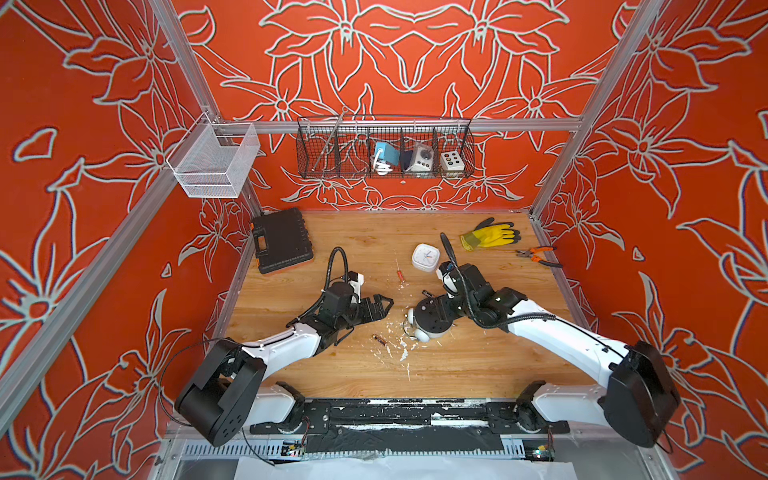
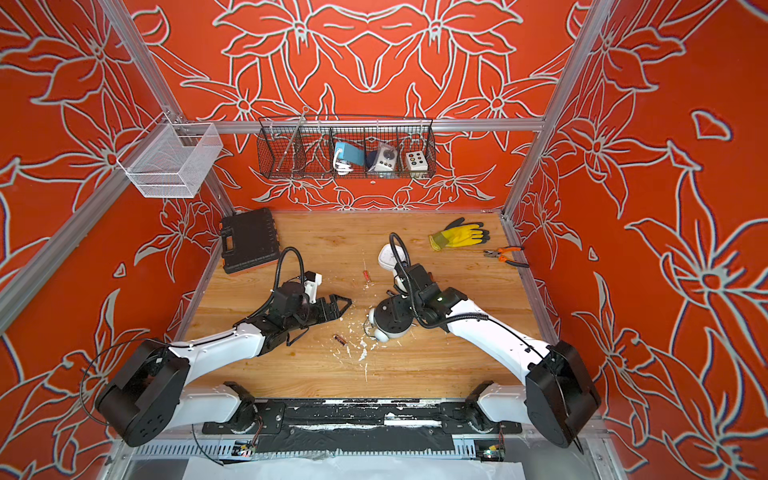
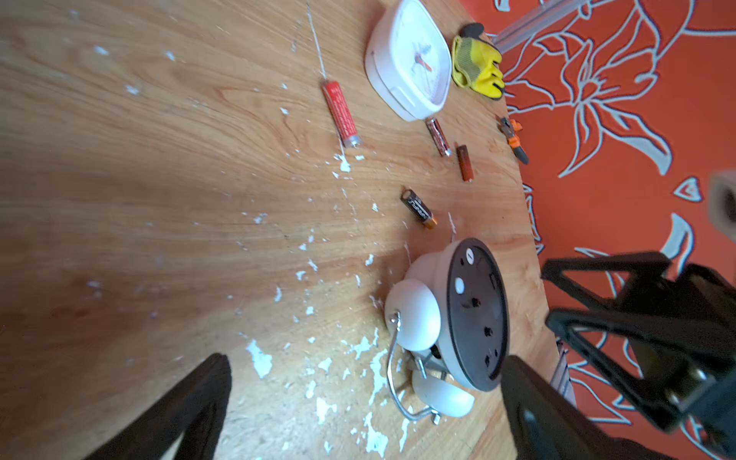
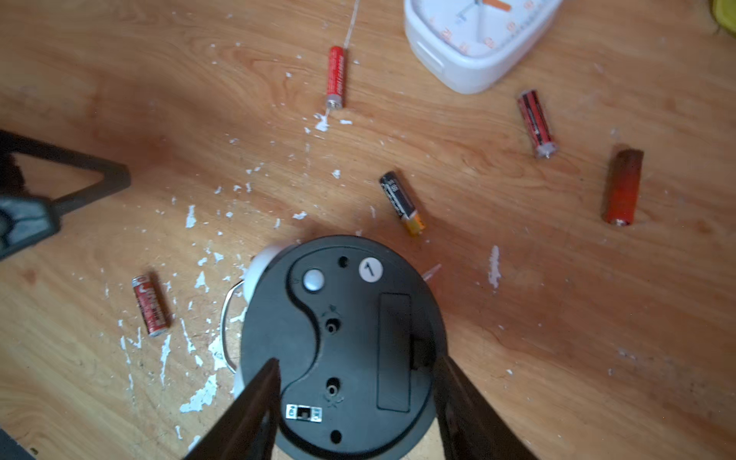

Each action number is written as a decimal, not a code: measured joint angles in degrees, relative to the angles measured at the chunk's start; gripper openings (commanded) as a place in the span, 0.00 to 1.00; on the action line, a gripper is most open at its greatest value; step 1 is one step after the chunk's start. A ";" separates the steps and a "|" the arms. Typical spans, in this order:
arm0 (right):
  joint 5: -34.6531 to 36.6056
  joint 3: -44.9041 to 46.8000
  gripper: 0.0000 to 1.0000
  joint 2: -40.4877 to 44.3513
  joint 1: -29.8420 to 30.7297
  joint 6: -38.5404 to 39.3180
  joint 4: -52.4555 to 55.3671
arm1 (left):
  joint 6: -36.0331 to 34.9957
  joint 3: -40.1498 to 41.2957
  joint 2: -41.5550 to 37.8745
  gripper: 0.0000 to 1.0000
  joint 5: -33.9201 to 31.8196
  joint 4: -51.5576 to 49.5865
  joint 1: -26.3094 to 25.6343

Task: Insert the battery into the alarm
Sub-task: Adjust the alarm at the center of the board.

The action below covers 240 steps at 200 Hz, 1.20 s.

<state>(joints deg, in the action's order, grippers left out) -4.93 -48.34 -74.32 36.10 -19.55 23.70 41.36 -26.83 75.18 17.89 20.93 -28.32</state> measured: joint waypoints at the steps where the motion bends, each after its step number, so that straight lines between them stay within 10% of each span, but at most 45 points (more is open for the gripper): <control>1: -0.09 0.02 0.57 -0.09 -0.24 0.00 -0.04 | 0.00 0.00 0.04 0.99 0.00 0.04 -0.04; 94: -4.20 1.60 0.26 -5.38 -5.79 -0.11 -1.90 | -0.24 -0.76 2.10 0.99 0.04 0.68 -0.57; 240: -8.28 6.56 0.07 -4.20 -6.84 -6.88 -10.01 | 1.29 -0.76 3.89 0.97 1.27 1.05 -1.86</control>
<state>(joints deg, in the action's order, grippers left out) -13.21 -41.78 -78.52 29.26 -26.44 13.69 42.65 -27.59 79.07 19.16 21.98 -30.17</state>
